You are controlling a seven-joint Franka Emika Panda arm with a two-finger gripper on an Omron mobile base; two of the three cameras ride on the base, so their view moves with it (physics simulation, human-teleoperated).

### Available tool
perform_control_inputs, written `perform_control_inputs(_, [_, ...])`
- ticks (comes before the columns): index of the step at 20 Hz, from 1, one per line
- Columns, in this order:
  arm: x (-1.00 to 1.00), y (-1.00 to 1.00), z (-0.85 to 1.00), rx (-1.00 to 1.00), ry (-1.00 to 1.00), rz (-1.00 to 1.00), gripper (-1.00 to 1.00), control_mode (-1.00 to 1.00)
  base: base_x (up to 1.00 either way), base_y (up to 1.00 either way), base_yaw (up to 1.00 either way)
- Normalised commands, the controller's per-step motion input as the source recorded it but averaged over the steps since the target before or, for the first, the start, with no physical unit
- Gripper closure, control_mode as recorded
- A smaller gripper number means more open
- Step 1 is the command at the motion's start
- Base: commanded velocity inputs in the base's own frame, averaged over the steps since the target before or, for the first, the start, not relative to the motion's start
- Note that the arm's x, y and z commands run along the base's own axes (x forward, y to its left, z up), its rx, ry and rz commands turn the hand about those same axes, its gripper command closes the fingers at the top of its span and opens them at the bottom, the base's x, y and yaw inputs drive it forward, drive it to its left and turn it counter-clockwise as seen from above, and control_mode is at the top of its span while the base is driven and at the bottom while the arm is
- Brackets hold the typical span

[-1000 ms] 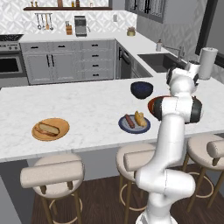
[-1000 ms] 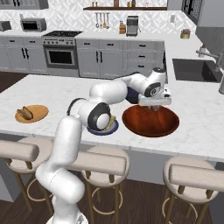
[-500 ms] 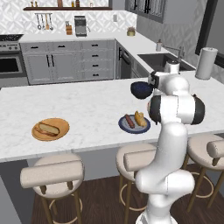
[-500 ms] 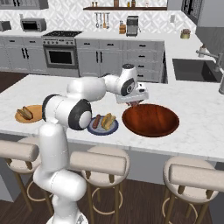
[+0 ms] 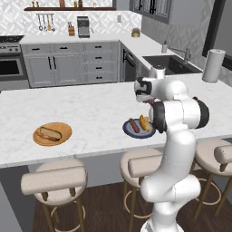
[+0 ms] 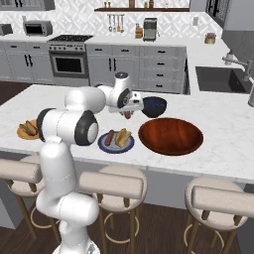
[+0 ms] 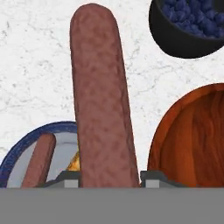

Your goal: Place one bun and one sausage from the bowl on each plate.

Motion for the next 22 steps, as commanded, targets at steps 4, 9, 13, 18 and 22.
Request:
perform_control_inputs(4, [0.21, 1.0, -0.28, 0.2, 0.0, 0.11, 1.0, -1.0, 0.0, 0.0, 0.0])
perform_control_inputs(9, [0.22, 1.0, -0.2, 0.17, 0.04, 0.11, 1.0, -1.0, 0.0, 0.0, 0.0])
perform_control_inputs(13, [0.0, 1.0, -0.15, 0.0, 0.18, 0.06, 1.0, -1.0, 0.0, 0.0, 0.0])
perform_control_inputs(18, [-0.88, 0.95, 0.13, -0.01, 0.05, 0.13, 1.0, -1.0, 0.0, 0.0, 0.0])
perform_control_inputs(22, [-0.94, 0.96, 0.02, -0.06, -0.01, 0.14, 1.0, -1.0, 0.0, 0.0, 0.0])
